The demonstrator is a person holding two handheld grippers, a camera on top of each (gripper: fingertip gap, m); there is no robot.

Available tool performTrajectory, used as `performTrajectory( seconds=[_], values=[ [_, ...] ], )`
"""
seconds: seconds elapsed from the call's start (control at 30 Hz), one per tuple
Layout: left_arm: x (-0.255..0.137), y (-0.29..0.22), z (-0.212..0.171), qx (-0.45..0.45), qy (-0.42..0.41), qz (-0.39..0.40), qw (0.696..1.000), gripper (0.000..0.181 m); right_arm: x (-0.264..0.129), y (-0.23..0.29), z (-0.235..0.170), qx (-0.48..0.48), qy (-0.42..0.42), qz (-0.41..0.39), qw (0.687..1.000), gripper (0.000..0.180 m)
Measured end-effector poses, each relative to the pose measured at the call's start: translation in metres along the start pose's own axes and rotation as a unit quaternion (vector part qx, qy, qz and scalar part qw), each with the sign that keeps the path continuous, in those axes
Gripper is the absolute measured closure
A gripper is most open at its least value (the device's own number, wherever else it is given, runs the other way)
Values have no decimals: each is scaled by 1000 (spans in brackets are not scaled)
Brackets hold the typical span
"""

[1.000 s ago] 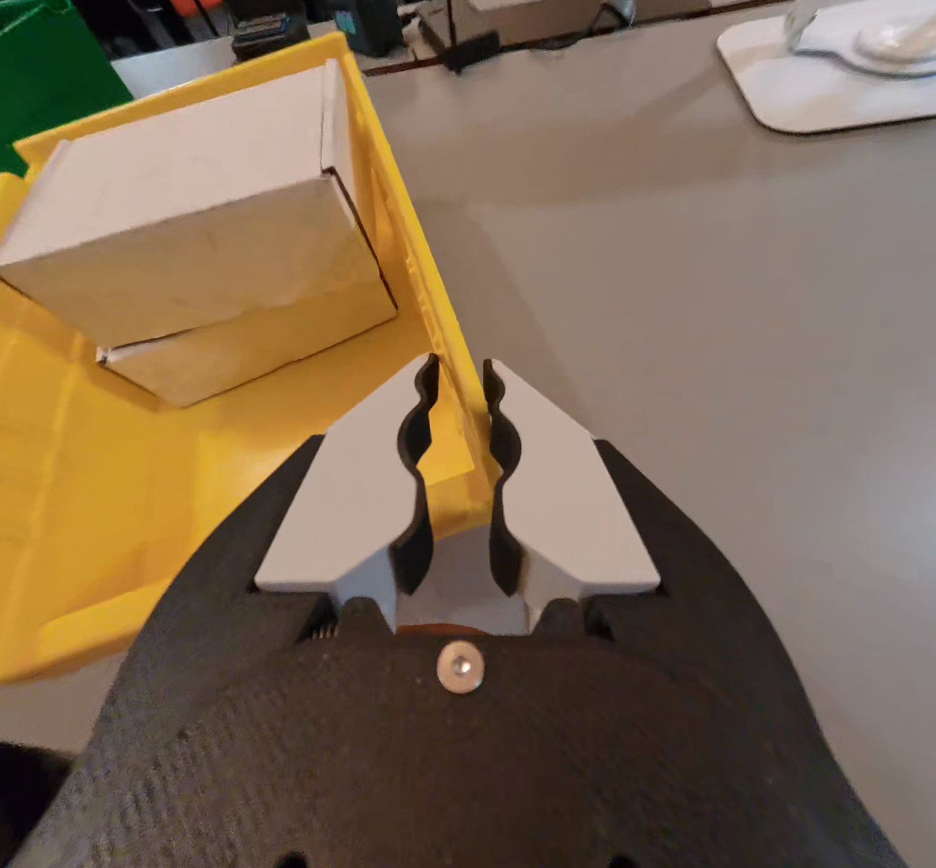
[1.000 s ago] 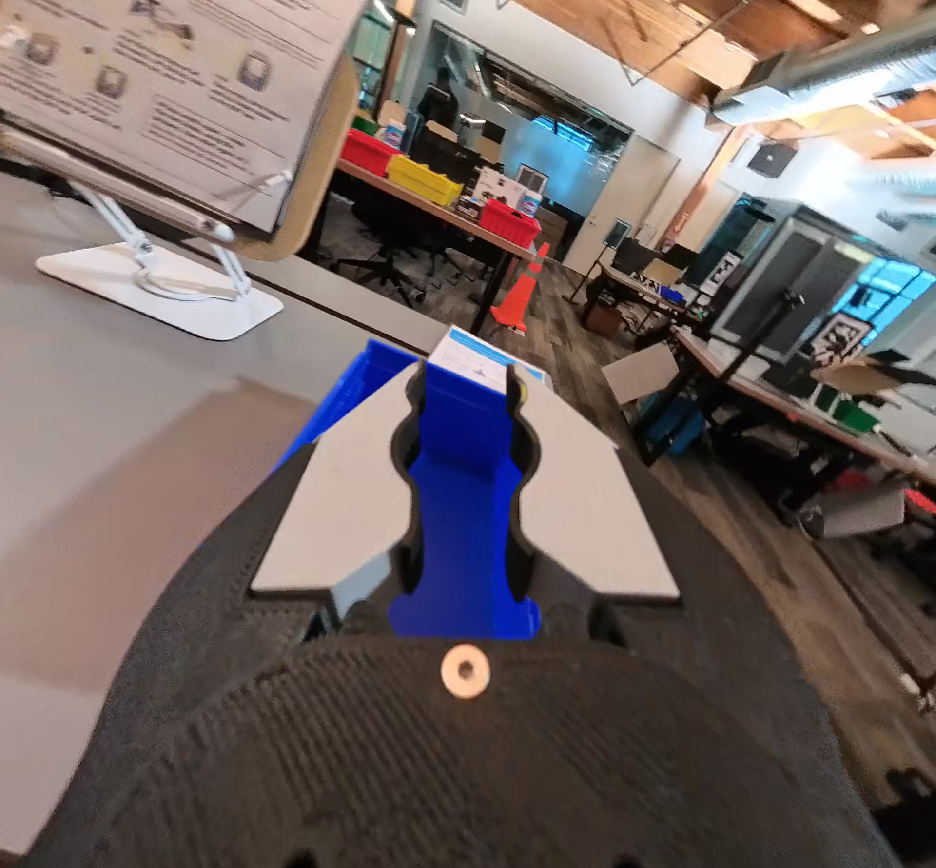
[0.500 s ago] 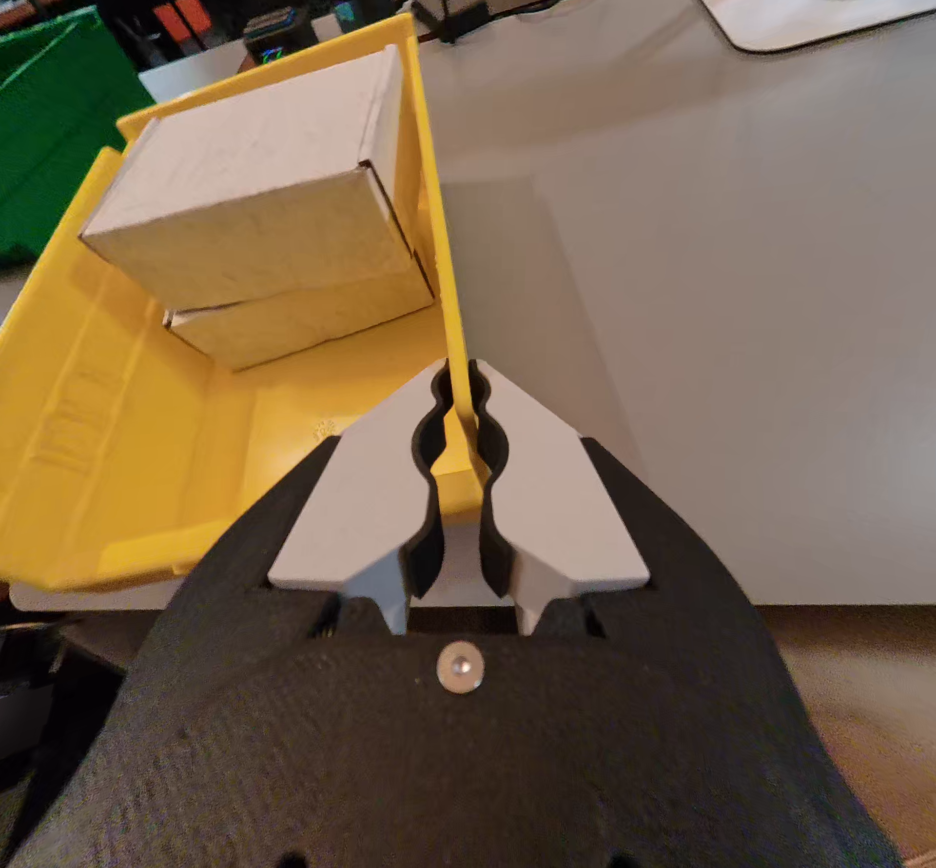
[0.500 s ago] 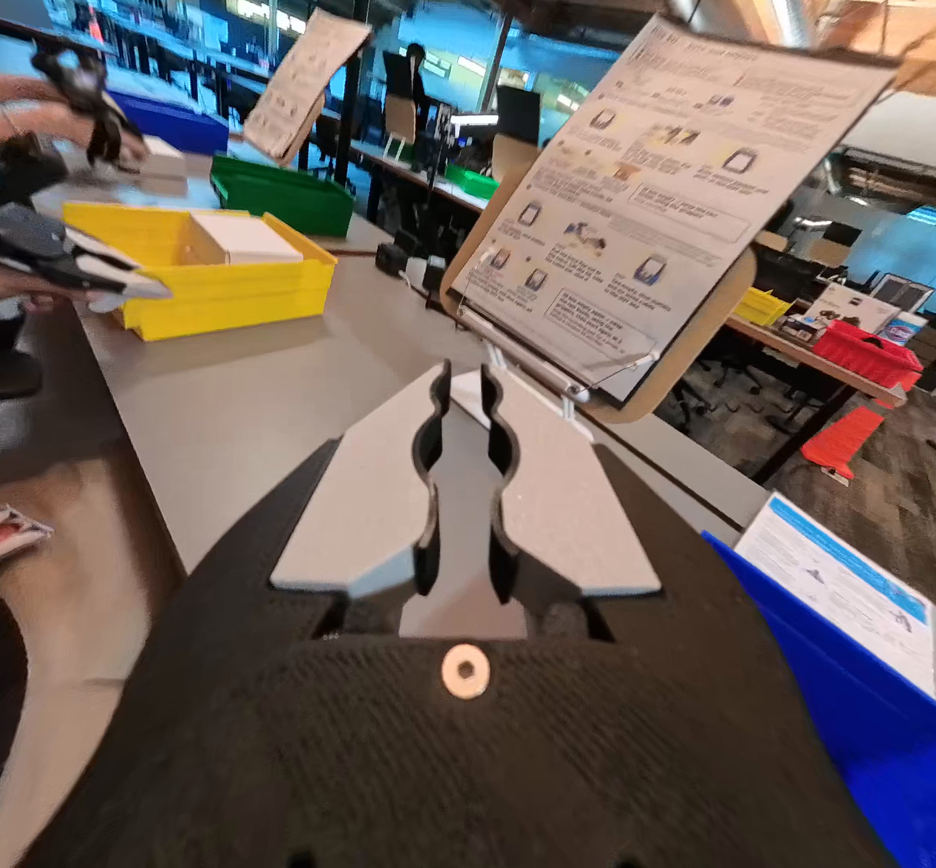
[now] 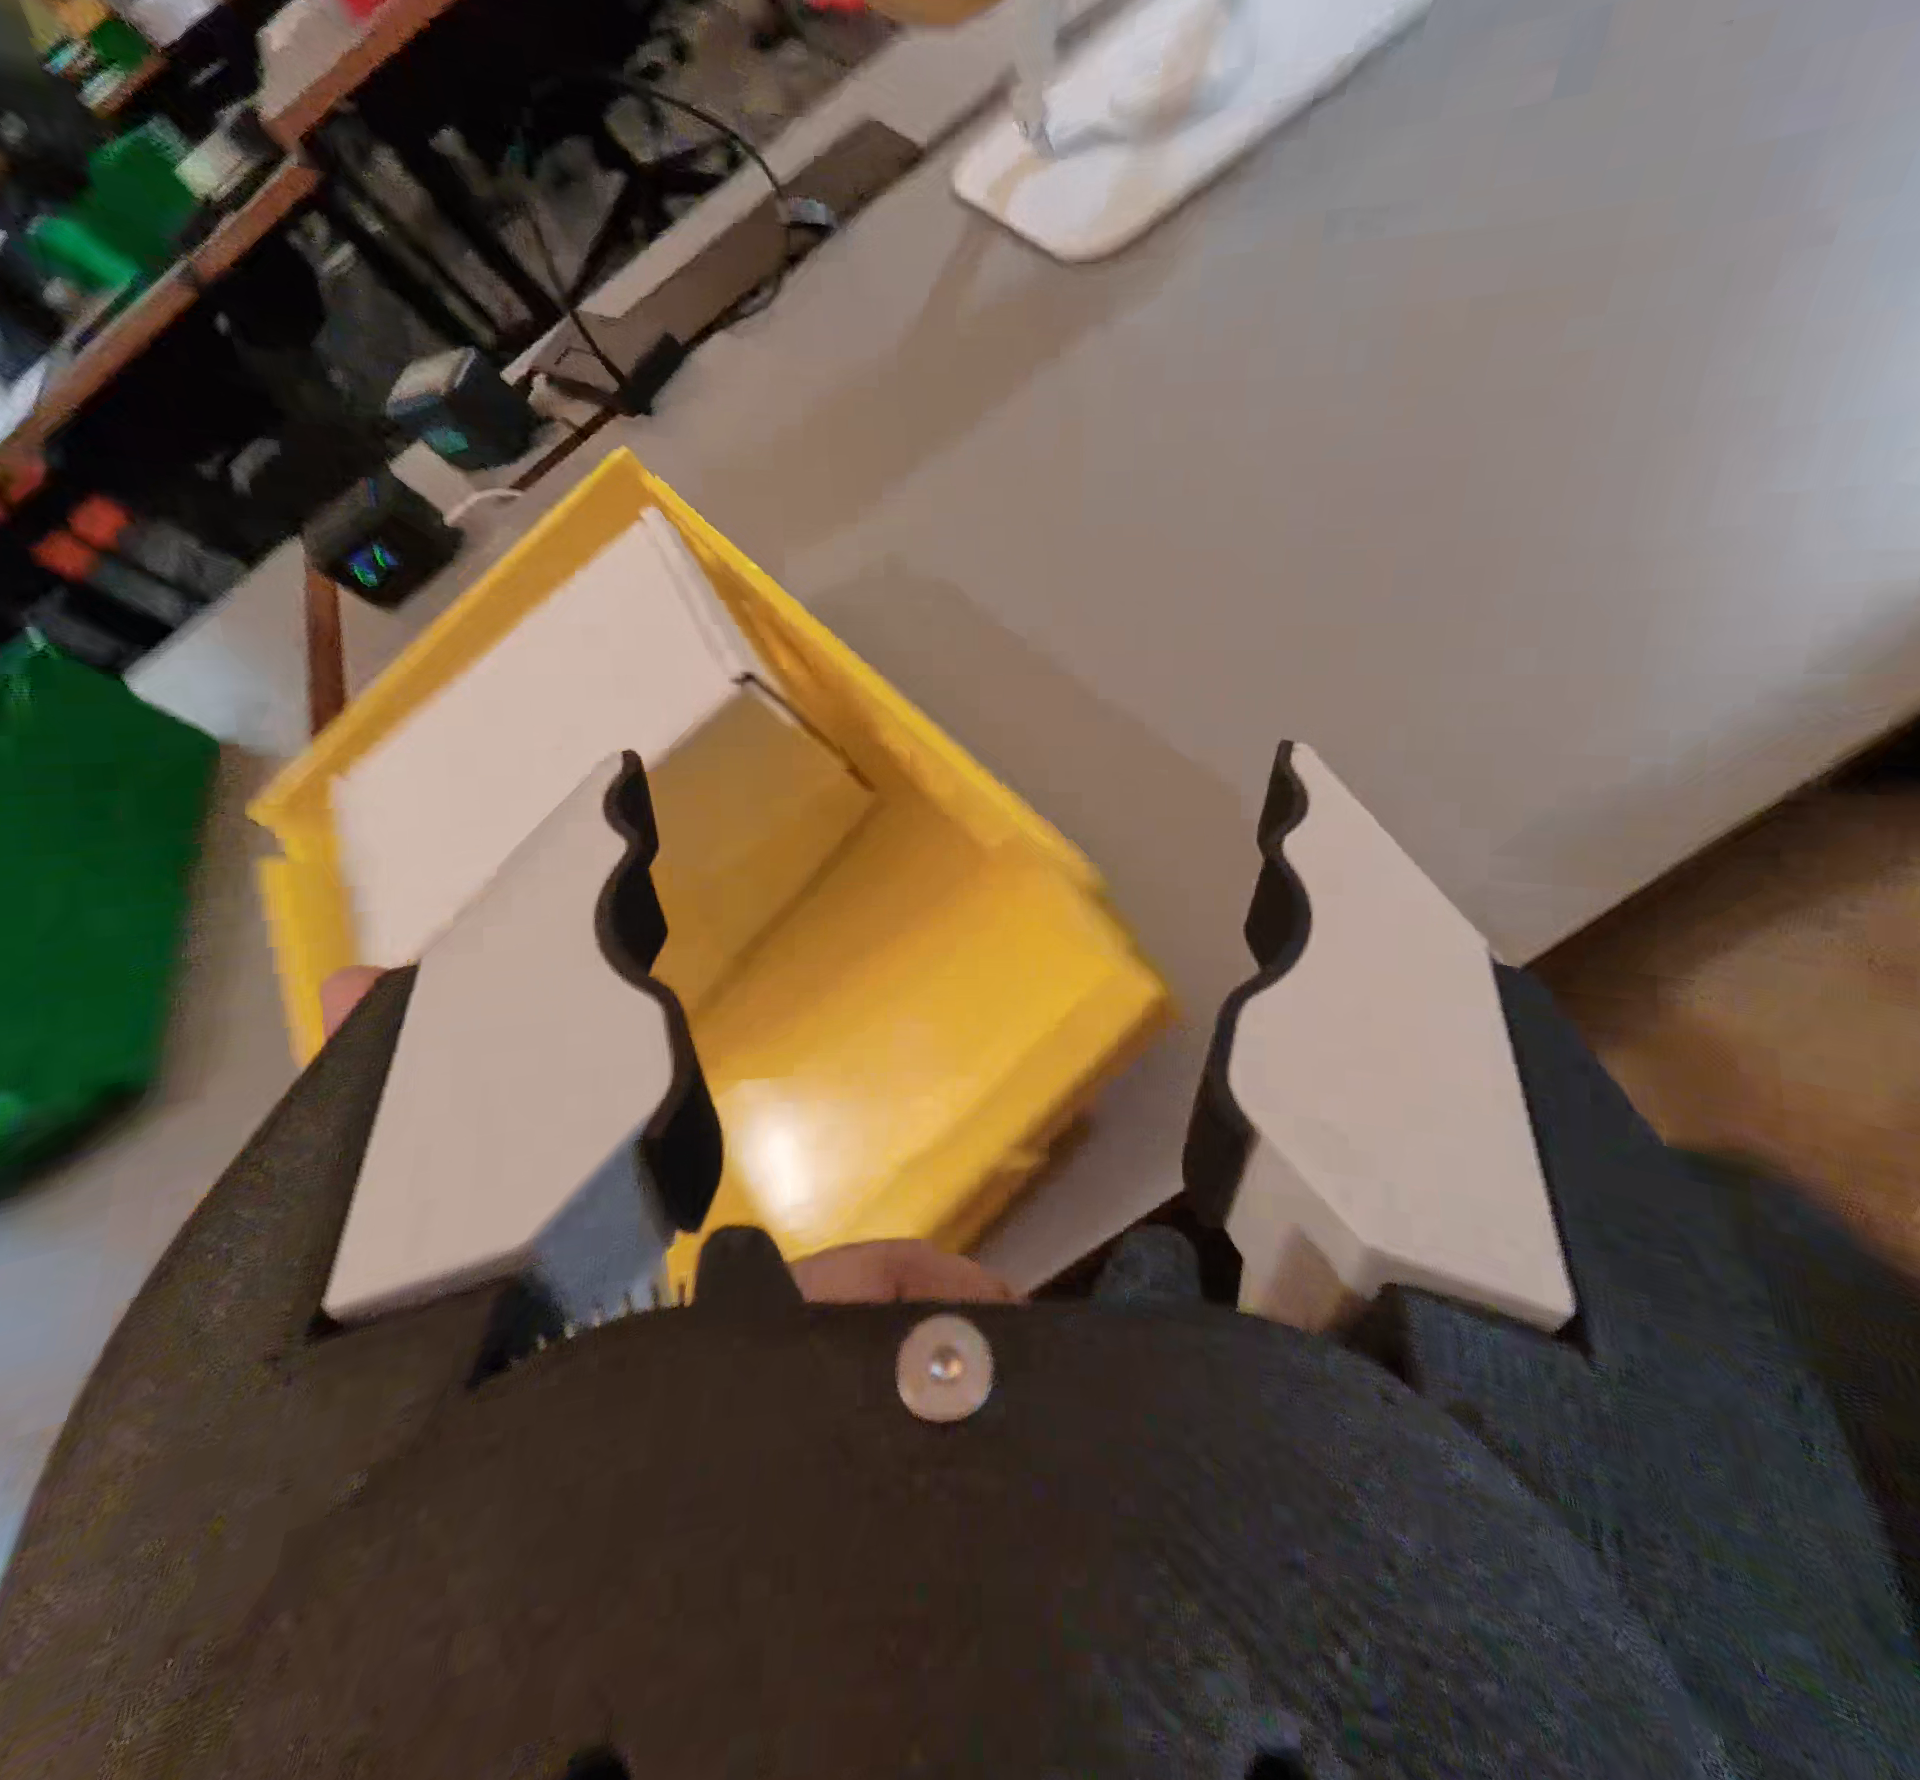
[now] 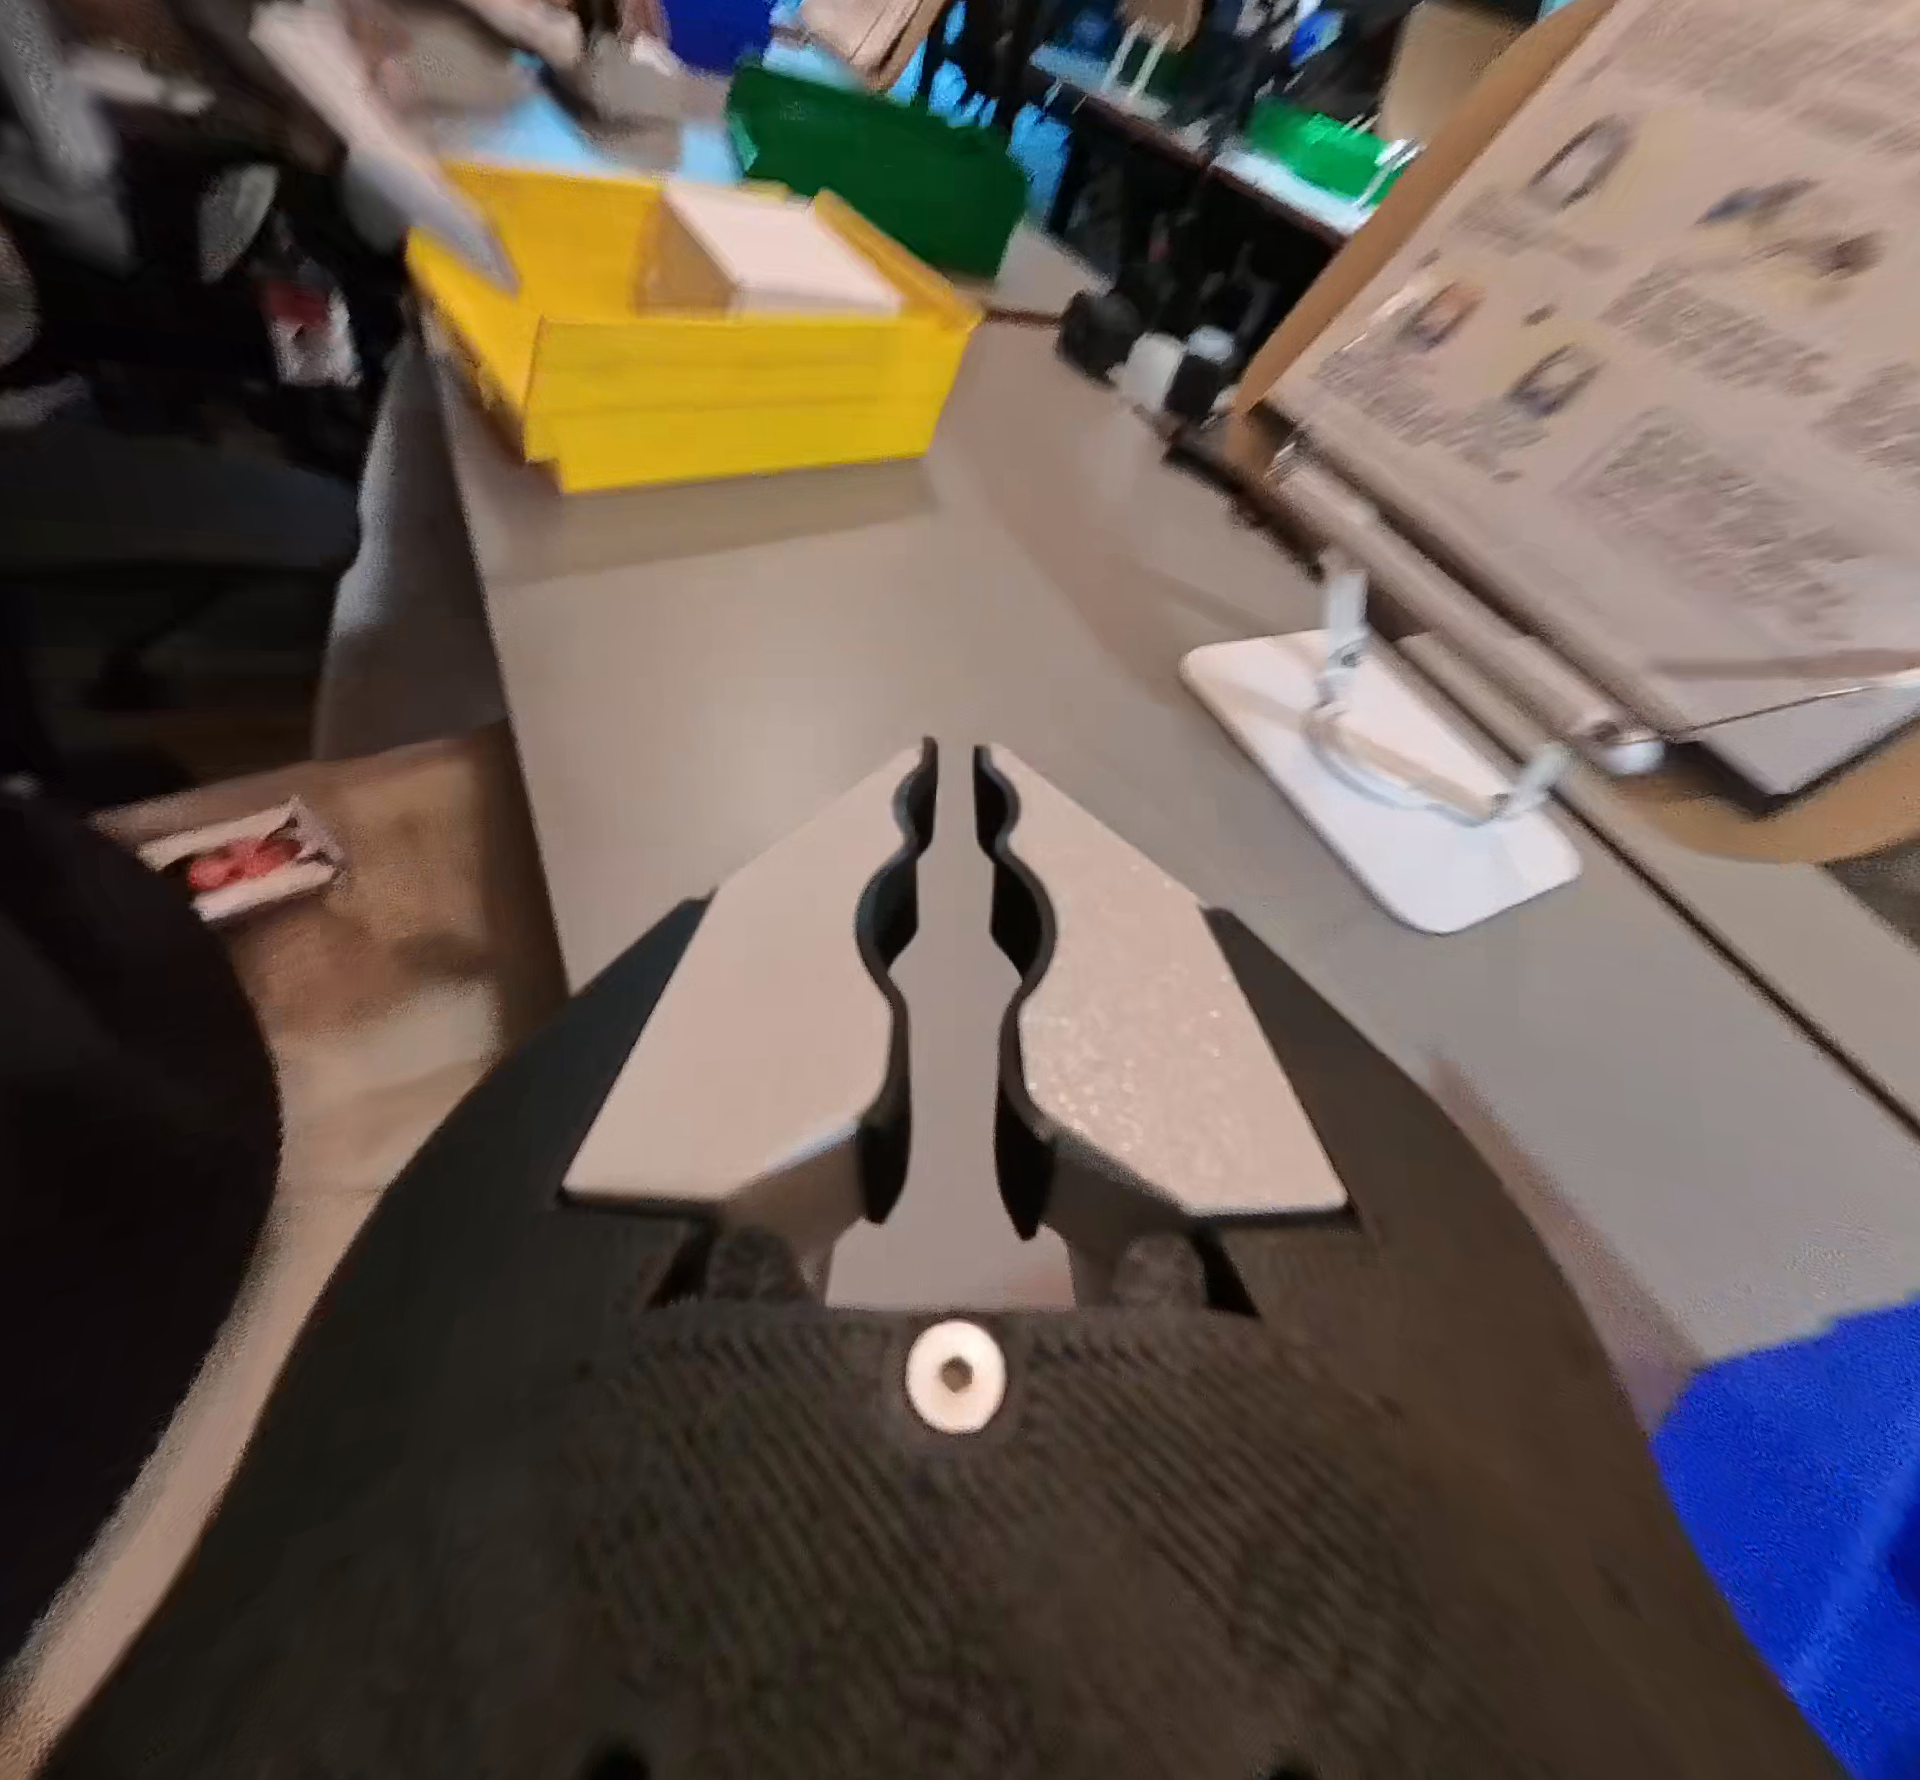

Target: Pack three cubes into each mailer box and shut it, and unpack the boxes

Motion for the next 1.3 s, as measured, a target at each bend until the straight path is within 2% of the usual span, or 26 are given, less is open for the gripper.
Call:
performTrajectory(
  seconds=[0.03, 0.1, 0.2, 0.33, 0.47, 0.57, 0.63, 0.73, 0.8, 0.87, 0.93, 0.97, 1.17, 1.3],
  values=[
    [0, 15, -1, 52, 27, -17, 998, 63, 10, 7, -12, -3, 23, 19, 1000, 175],
    [11, 55, -11, 131, 107, -28, 985, 62, 28, 15, -35, -16, 84, 40, 996, 174],
    [40, 103, -26, 165, 249, -74, 951, 49, 43, 22, -58, -33, 152, 55, 986, 174],
    [88, 139, -30, 196, 335, -105, 916, 47, 50, 37, -62, -28, 163, 93, 982, 180],
    [120, 151, -66, 251, 450, -130, 847, 39, 51, 43, -63, -30, 163, 102, 981, 180],
    [132, 149, -79, 276, 464, -143, 829, 31, 51, 46, -68, -34, 169, 112, 979, 180],
    [131, 150, -78, 292, 466, -150, 822, 32, 53, 45, -73, -41, 176, 119, 976, 180],
    [125, 146, -74, 288, 457, -168, 825, 37, 59, 43, -76, -48, 179, 134, 973, 180],
    [118, 145, -67, 301, 441, -162, 830, 49, 65, 44, -76, -53, 173, 147, 972, 180],
    [110, 141, -59, 295, 430, -161, 838, 54, 70, 46, -74, -62, 167, 155, 972, 180],
    [101, 137, -43, 307, 392, -147, 854, 96, 73, 50, -71, -72, 159, 162, 971, 180],
    [96, 135, -35, 311, 374, -144, 862, 105, 74, 53, -70, -77, 156, 165, 971, 180],
    [77, 124, -33, 323, 361, -118, 867, 114, 68, 65, -71, -102, 150, 164, 970, 180],
    [69, 124, -20, 327, 306, -74, 891, 121, 59, 68, -71, -102, 141, 156, 972, 180]
  ],
)
Point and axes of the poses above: each gripper's, where its closed fingertips meet, x out along the fingers, z out of its top, y = z × x across the jaws, the point moved 4 cm from there along -x, back along the fingers
